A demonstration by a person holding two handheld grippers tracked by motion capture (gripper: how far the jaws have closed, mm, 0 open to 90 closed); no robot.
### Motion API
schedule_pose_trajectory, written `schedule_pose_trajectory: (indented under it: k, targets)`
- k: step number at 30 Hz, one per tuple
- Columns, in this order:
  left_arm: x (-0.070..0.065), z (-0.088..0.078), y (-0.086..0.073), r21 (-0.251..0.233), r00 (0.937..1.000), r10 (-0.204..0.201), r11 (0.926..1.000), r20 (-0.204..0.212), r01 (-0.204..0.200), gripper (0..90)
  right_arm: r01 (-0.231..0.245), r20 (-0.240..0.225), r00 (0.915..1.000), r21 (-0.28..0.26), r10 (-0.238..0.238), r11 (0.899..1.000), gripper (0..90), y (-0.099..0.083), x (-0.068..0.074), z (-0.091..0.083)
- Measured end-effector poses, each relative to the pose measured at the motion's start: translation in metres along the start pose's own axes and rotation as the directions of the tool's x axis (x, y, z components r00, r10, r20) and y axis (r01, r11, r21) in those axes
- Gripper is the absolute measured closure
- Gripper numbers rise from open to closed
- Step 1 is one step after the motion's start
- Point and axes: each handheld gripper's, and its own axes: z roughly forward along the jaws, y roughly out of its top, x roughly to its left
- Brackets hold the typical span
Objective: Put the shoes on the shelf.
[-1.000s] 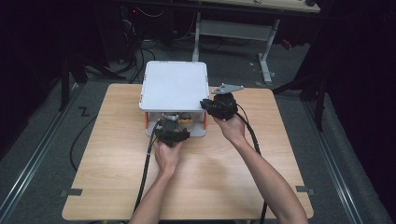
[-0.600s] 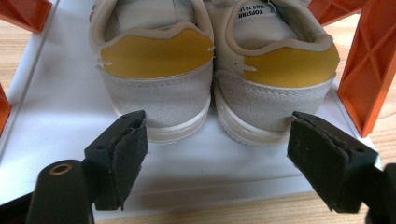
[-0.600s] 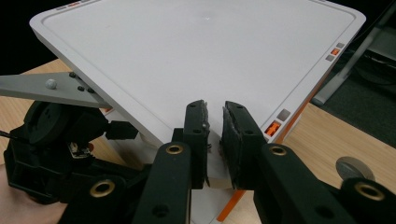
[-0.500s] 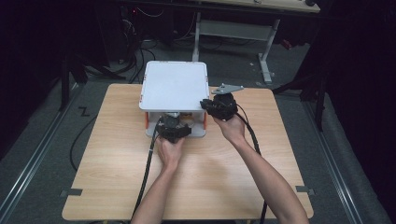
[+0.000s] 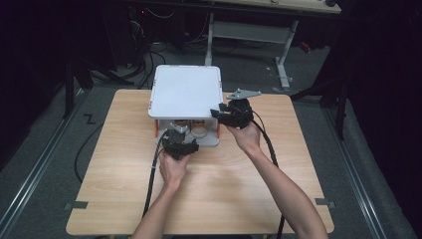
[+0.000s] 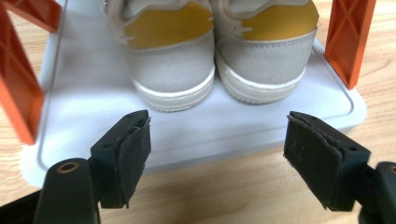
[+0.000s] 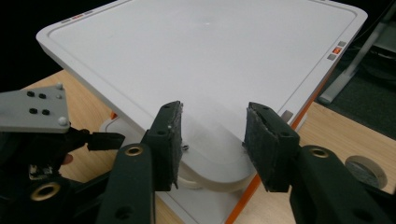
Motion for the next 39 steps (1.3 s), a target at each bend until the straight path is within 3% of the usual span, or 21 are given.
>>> schedule_pose_trajectory:
  k: [5,9,11,18,30,39]
  targets:
    - [0.007,-0.015,-0.003,-0.033,0.9995,-0.004,0.9994,0.031,0.005,24.1,-0.009,-0.02,0.9998,-0.029,0.008,1.0,52.7,0.001,0.0,-0.015]
    - [0.01,-0.028,-0.004,-0.058,0.9988,0.017,0.9982,0.047,-0.014,24.3,-0.024,-0.032,0.9992,-0.073,0.022,0.997,52.4,0.0,-0.002,-0.032]
    - [0.012,-0.033,-0.003,-0.061,0.9977,0.031,0.9978,0.06,-0.027,24.5,-0.028,-0.033,0.9991,-0.079,0.026,0.997,52.3,-0.003,-0.003,-0.038]
    - [0.02,-0.051,-0.004,-0.098,0.9955,0.022,0.9951,0.092,-0.013,24.9,-0.046,-0.029,0.9986,-0.088,0.044,0.995,51.8,-0.02,-0.013,-0.061]
    - [0.026,-0.066,-0.009,-0.116,0.9932,0.032,0.993,0.112,-0.019,26.0,-0.077,-0.014,0.997,-0.114,0.076,0.991,51.5,-0.049,-0.025,-0.098]
    - [0.031,-0.076,-0.013,-0.134,0.993,0.019,0.991,0.117,-0.004,26.4,-0.076,-0.001,0.9971,-0.109,0.076,0.991,51.3,-0.065,-0.027,-0.113]
